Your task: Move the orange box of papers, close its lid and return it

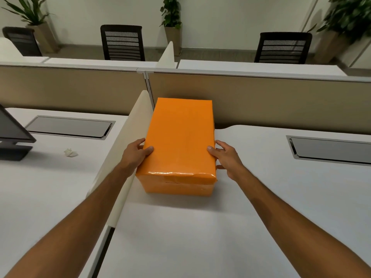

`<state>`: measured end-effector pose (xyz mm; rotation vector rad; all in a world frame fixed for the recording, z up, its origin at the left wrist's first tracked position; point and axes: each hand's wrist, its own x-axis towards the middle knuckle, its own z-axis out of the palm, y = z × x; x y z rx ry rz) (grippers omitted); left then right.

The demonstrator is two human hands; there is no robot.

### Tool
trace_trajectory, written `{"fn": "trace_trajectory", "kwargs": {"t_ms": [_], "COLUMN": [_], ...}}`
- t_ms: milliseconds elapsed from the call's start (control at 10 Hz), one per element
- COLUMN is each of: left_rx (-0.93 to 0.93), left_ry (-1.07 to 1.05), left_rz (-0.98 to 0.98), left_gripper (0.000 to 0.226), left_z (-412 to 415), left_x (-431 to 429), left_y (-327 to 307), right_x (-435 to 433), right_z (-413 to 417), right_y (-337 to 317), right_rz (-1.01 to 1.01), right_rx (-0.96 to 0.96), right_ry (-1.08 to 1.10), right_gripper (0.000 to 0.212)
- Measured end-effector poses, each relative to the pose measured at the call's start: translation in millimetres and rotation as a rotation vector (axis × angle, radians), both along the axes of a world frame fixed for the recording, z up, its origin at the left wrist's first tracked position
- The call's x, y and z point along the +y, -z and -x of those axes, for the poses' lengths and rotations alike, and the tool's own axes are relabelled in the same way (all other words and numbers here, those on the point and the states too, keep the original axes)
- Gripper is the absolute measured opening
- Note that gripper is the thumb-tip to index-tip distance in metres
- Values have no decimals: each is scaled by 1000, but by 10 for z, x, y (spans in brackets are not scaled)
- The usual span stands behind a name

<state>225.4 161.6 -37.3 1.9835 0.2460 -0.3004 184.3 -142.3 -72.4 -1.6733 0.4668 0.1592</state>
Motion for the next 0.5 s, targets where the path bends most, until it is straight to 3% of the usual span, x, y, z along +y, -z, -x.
{"fn": "trace_trajectory", "kwargs": {"t_ms": [200,500], "left_rx": [-133,-391], "left_ry": [18,190], "left_rz": [-294,-404], "left_gripper": [66,61], "left_z": [196,674], "left_x": [-147,-670], "left_y": [-107,-244], "right_x": [-56,-395], "right_z": [129,640], "right_y": [-105,-347], "right_rz": [107,247], "right_rx": [-28,-77], "right_ry": [-11,-17], "right_gripper": [68,53]}}
